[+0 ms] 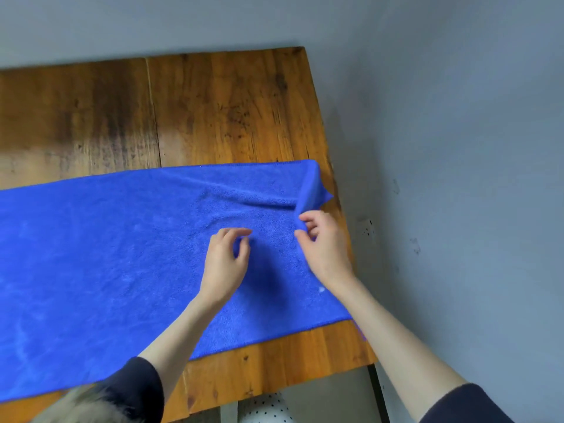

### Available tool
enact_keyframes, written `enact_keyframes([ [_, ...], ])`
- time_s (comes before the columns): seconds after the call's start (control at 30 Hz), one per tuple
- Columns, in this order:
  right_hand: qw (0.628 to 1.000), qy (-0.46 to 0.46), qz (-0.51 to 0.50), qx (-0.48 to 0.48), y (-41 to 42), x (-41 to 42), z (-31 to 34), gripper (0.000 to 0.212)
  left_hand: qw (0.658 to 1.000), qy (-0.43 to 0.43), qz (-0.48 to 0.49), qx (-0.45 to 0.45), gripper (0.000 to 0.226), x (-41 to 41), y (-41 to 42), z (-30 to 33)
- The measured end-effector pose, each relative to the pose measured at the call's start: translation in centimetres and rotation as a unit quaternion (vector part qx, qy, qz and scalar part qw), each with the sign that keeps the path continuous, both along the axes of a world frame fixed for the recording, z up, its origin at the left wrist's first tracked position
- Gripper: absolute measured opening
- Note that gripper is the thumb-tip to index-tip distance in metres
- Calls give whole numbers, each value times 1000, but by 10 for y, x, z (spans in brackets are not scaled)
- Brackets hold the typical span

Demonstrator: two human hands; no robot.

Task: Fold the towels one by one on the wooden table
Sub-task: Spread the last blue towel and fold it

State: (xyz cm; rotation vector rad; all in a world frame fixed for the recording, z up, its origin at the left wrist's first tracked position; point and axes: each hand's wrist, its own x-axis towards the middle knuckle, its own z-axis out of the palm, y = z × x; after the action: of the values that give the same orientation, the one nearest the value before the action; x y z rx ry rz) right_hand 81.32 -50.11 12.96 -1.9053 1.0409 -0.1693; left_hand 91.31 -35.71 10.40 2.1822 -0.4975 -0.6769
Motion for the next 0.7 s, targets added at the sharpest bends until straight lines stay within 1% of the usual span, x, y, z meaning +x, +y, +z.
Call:
enact_keyframes([
  [0.07, 990, 11, 127, 58, 17, 8, -1, 21, 987, 130, 93, -26, 20, 3, -3, 5],
  [0.1, 982, 19, 173, 67, 22, 10, -3, 20, 976, 175, 121, -38, 20, 5, -4, 6],
  [0.13, 980, 22, 190, 58, 23, 11, -6, 20, 970, 202, 131, -42, 21, 7, -4, 6],
  [0.17, 984, 22, 174, 41, 22, 10, -8, 19, 969, 210, 127, -37, 22, 8, -3, 6],
  [0.27, 998, 23, 49, -16, 3, 6, -13, 15, 975, 199, 97, -1, 22, 6, -4, 3],
  [0.33, 998, 41, -30, -44, -17, 9, -15, 9, 973, 209, 90, 30, 20, -1, -7, 1],
  [0.37, 995, 53, -69, -39, -27, 13, -16, 12, 973, 209, 85, 48, 19, -5, -10, -1],
  [0.43, 988, 91, -122, 13, -45, 26, -18, 33, 975, 195, 68, 78, 16, -14, -15, -4],
  [0.47, 985, 112, -123, 42, -51, 32, -19, 39, 978, 180, 60, 90, 16, -18, -19, -5],
  [0.53, 984, 134, -98, 62, -57, 39, -24, 37, 983, 133, 44, 119, 19, -25, -29, -6],
  [0.63, 985, 134, -100, 39, -56, 44, -25, 30, 981, 77, 29, 177, 21, -29, -44, -5],
  [0.7, 986, 119, -116, 26, -56, 43, -21, 23, 980, 62, 27, 188, 19, -27, -52, -4],
])
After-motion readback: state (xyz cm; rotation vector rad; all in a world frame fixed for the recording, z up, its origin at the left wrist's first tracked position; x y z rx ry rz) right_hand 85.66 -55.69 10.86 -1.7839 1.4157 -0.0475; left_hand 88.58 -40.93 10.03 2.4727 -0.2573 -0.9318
